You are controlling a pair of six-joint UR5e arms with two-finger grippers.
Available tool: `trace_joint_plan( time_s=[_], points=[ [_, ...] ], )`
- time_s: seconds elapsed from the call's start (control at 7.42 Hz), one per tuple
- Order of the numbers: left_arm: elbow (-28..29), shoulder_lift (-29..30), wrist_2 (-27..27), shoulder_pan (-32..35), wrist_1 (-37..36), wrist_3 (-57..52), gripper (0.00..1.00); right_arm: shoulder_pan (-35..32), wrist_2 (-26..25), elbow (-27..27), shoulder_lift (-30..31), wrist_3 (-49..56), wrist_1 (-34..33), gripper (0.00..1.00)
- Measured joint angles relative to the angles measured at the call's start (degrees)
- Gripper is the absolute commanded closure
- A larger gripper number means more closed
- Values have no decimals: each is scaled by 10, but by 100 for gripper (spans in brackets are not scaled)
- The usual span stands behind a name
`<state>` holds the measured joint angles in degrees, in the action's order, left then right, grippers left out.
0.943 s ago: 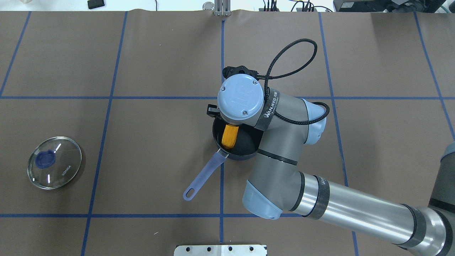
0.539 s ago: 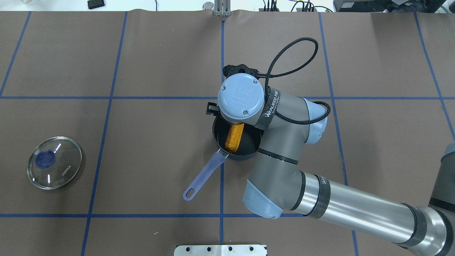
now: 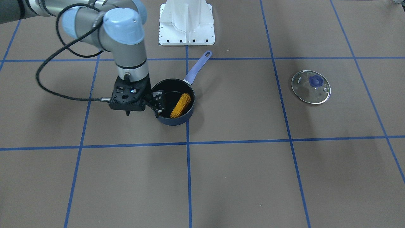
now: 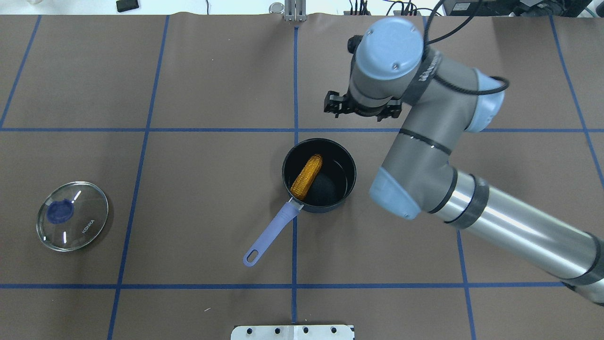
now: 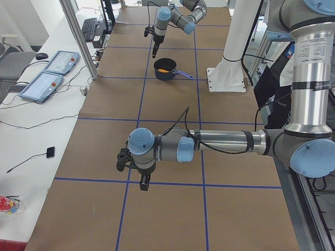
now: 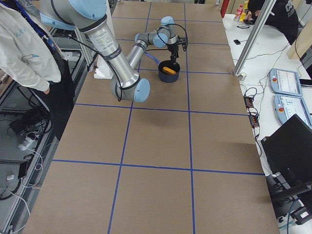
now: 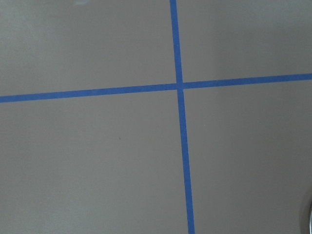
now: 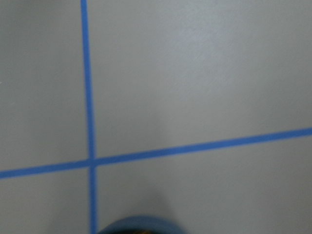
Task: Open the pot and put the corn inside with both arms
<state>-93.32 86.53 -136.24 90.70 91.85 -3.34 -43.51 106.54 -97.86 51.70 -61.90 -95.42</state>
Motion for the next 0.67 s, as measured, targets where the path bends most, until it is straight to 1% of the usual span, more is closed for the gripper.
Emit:
trace_joint_plan(
  time_s=[0.27,0.54,0.67],
  points=[
    [-1,-10,1,0,3,-1,2,-127,90,-10,83,212,1,0],
    [-4,-16,2,1,4,-5,2,-246,166,-10,171,398,1,0],
    [-6,-19,2,1,5,-6,2,-295,194,-9,215,479,1,0]
  ],
)
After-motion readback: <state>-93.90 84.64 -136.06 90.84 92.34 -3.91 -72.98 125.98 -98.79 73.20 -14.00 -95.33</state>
